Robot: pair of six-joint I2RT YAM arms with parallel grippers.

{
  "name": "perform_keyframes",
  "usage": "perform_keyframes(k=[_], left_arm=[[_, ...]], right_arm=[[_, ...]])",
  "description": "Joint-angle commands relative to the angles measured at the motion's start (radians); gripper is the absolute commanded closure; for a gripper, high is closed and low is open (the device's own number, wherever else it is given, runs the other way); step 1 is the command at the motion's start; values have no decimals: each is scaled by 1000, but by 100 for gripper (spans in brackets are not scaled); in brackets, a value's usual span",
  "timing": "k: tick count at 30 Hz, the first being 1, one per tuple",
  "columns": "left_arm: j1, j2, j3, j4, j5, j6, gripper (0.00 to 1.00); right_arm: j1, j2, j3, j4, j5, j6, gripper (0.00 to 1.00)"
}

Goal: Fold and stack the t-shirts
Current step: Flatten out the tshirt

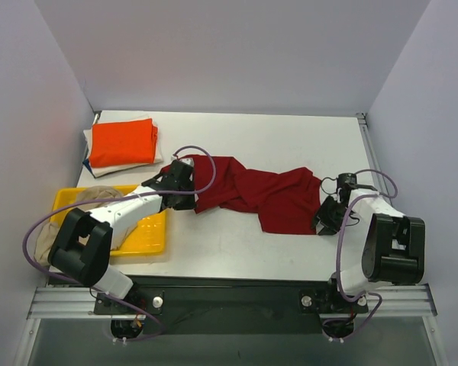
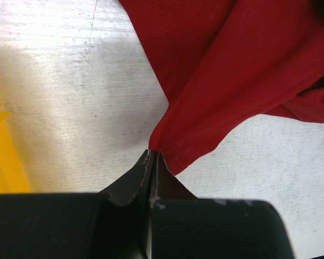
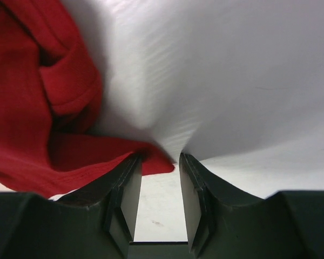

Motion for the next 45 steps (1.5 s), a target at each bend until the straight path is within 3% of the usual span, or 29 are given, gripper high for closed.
perform_keyframes(k=[1, 10, 14, 23, 27, 34, 45], left_arm=[[12, -41, -8, -1, -8, -5, 100], [25, -55, -16, 1, -4, -4, 100], [29, -57, -13, 1, -1, -4, 100], [81, -60, 67, -60, -71, 62, 100], [144, -70, 161, -134, -164, 129, 100], [273, -133, 325, -182, -162, 200, 100], [384, -259, 621, -159, -180, 148, 100]], right_arm=[[55, 38, 3, 20, 43, 2, 65], [107, 104, -3, 24, 92, 21, 75], [107, 107, -3, 7, 95, 22, 99], [61, -5, 110, -137, 91, -2, 100], [-37, -93, 312, -252, 63, -42, 100], [-193, -137, 716, -439, -9, -75, 100], [-387, -156, 1270, -504, -144, -21, 100]])
